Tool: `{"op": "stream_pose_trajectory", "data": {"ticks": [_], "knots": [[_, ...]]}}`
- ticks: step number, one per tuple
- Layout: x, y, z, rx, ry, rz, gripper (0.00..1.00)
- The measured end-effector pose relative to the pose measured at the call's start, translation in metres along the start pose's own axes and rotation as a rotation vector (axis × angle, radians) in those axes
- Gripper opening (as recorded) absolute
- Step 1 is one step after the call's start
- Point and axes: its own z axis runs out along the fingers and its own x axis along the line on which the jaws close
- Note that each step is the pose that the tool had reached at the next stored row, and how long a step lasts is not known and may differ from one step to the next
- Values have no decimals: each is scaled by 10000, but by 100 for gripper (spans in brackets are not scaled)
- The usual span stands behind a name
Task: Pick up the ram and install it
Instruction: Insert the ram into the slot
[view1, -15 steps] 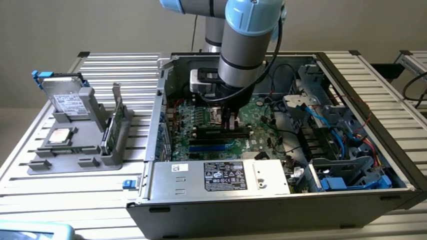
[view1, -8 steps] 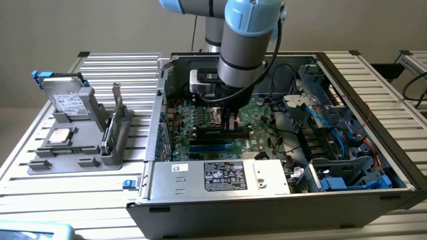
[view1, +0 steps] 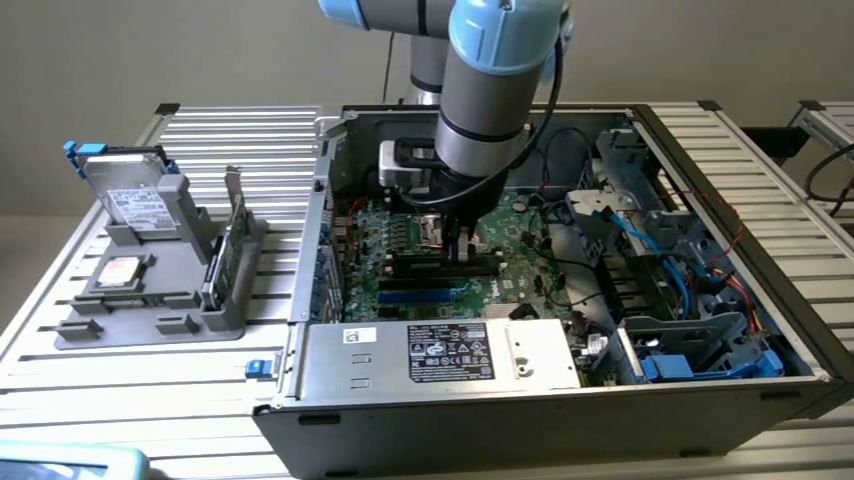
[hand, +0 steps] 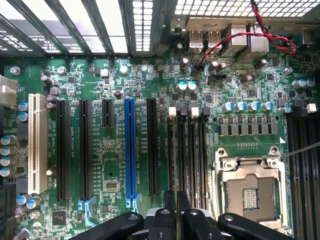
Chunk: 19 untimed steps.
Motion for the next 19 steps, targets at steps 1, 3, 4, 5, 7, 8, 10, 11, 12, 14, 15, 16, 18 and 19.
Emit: {"op": "stream_pose_trajectory", "data": {"ticks": [1, 3, 4, 5, 7, 8, 10, 11, 12, 14, 15, 16, 18, 19], "knots": [[0, 0, 4, 0, -1, 0, 13], [1, -1, 10, -1, 0, -1, 13], [1, -1, 13, -1, 1, 0, 13], [1, -1, 14, -1, 1, 0, 13], [1, -1, 14, 0, 3, 0, 13], [1, -1, 14, 0, 2, 0, 13], [1, -1, 15, 0, 0, 0, 13], [1, -1, 15, 0, 1, 0, 13], [1, -1, 15, 0, 1, 0, 13], [1, -1, 16, -1, -1, 0, 15], [1, -1, 15, 0, -2, 0, 21], [0, -1, 10, 0, 2, 1, 21], [-5, 2, -36, 0, 13, 1, 27], [-11, 5, -80, 1, 17, 1, 33]]}}
